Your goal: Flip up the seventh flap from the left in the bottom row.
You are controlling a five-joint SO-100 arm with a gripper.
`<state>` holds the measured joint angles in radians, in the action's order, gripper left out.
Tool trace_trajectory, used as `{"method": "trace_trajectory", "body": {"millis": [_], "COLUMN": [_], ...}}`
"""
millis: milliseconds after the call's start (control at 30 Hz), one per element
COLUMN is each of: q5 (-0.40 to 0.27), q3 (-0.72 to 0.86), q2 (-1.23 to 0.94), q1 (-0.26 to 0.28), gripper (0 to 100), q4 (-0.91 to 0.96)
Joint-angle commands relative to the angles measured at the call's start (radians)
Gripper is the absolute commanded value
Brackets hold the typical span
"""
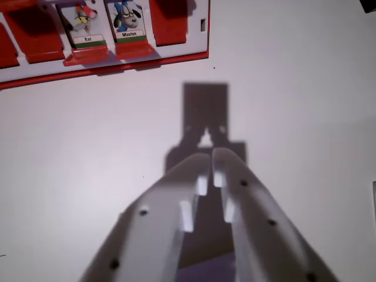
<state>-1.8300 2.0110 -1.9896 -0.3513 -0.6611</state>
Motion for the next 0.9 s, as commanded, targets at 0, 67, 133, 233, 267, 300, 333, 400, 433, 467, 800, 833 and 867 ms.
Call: {"method": "trace_trajectory", "body": {"millis": [0, 67, 133, 233, 267, 300, 333, 400, 433, 467, 800, 833, 867], "q5": [-0.017, -0.015, -0.012, 0.003, 0.009, 0.015, 0.023, 0.029, 0.029, 0.034, 0.089, 0.097, 0.104], "q3": [0.003, 0.012, 0.015, 0.02, 0.018, 0.018, 0.015, 0.018, 0.02, 0.02, -0.1, -0.121, -0.143], "q2": [0.008, 0.028, 0.054, 0.095, 0.11, 0.126, 0.143, 0.176, 0.196, 0.219, 0.477, 0.503, 0.528], "q1": [-0.02, -0.023, -0.025, -0.025, -0.025, -0.021, -0.02, -0.011, -0.008, -0.005, 0.032, 0.037, 0.043], "gripper": [0, 0, 0, 0, 0, 0, 0, 0, 0, 0, 0, 0, 0], "q4": [0.081, 0.106, 0.121, 0.158, 0.172, 0.186, 0.195, 0.238, 0.262, 0.285, 0.405, 0.41, 0.413]}}
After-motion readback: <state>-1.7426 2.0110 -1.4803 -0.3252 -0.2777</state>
